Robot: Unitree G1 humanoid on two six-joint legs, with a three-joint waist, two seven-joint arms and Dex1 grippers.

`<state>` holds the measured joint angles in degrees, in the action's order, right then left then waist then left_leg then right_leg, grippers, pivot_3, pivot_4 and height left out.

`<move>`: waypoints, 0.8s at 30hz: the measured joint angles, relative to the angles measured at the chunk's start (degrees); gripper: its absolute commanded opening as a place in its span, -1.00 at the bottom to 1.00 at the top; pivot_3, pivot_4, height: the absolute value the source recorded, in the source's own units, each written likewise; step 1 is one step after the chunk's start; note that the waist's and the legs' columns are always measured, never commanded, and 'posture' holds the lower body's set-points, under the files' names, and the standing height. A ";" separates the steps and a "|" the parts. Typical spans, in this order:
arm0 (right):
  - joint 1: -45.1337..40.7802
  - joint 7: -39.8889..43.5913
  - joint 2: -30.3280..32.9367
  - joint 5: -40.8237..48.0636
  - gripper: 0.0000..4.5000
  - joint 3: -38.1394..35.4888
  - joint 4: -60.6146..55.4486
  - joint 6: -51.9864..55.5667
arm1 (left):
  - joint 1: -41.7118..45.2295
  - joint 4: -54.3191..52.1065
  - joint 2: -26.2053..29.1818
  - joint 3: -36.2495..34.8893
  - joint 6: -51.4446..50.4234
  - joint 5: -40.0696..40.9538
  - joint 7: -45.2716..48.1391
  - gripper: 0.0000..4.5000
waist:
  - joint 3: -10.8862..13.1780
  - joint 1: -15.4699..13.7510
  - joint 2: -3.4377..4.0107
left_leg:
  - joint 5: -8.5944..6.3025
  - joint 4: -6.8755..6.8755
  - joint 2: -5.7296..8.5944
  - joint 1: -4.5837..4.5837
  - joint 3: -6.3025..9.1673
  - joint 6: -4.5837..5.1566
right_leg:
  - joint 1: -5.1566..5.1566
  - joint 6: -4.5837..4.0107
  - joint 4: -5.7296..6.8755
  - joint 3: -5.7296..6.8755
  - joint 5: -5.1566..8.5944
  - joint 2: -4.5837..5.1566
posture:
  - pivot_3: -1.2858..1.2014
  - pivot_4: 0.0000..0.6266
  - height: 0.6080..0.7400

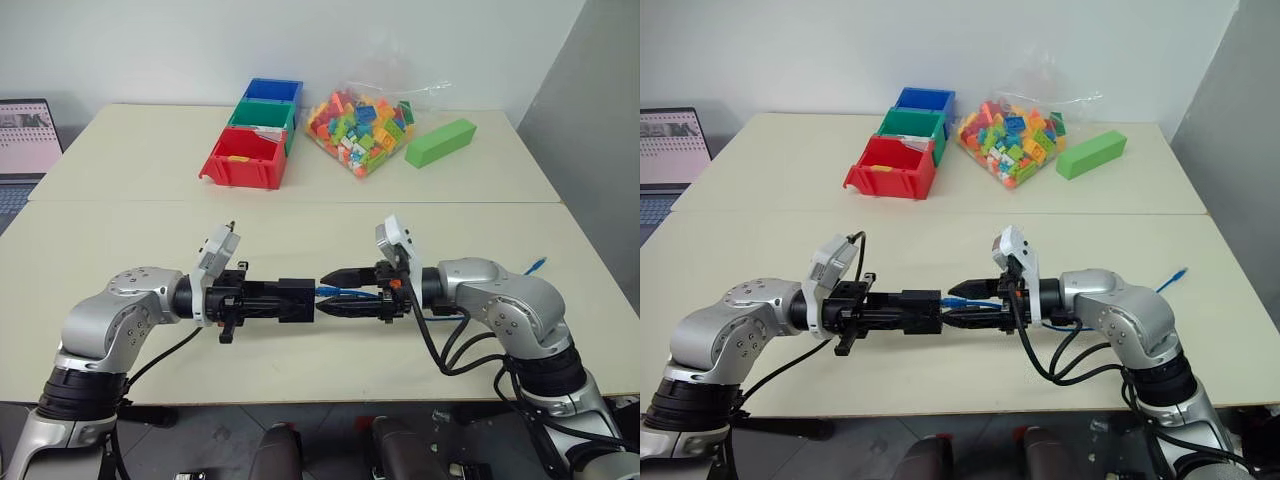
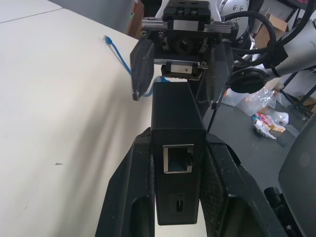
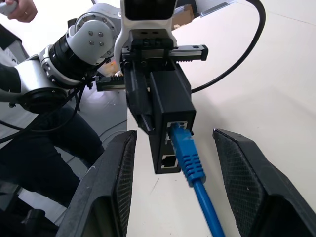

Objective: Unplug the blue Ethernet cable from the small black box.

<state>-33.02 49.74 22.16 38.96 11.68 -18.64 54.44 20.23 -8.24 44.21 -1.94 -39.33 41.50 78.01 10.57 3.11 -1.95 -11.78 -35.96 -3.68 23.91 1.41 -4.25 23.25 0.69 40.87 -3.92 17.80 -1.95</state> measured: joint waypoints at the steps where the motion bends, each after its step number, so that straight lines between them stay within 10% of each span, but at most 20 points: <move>1: -0.09 -0.07 -0.04 0.02 0.15 0.00 0.18 0.00 | 0.00 -0.20 0.00 0.00 0.00 0.00 0.00 -0.64 | 0.00 0.00 0.00 | 0.00 0.00 0.00 0.00 0.00 0.00 | 0.00 0.00 0.00 0.00 0.00 0.00 | 0.03 -0.52 1.00; 6: -0.19 0.11 0.21 0.09 0.15 0.00 1.04 0.00 | 0.00 -0.27 -0.01 0.00 0.00 0.00 -0.12 -0.64 | 0.00 0.01 0.00 | 0.00 0.00 0.00 0.00 0.00 0.00 | 0.00 0.00 0.00 0.01 0.00 0.00 | 0.03 -0.52 1.00; 18: -0.32 1.62 1.57 0.80 -0.98 0.05 1.10 0.21 | -0.01 -0.26 0.01 -0.01 0.11 -0.21 -0.84 -0.64 | 0.00 0.01 0.00 | 0.00 0.00 0.00 0.00 0.00 0.00 | 0.00 0.00 0.00 0.02 0.00 -0.01 | 0.03 -0.52 1.00; 24: -0.39 1.62 1.61 0.80 -0.98 0.05 1.11 0.21 | -0.01 -0.27 -0.05 -0.01 0.13 -0.20 -0.94 -0.64 | 0.00 0.02 0.00 | 0.00 0.01 0.00 0.00 0.00 0.00 | 0.00 0.00 0.00 0.01 0.00 -0.01 | 0.03 -0.52 1.00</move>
<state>-33.41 51.36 23.77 39.76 11.73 -17.53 54.66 20.23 -8.51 44.15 -1.95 -39.20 41.31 77.08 10.57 3.13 -1.94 -11.78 -35.96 -3.68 23.91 1.41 -4.24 23.26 0.69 40.87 -3.91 17.80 -1.96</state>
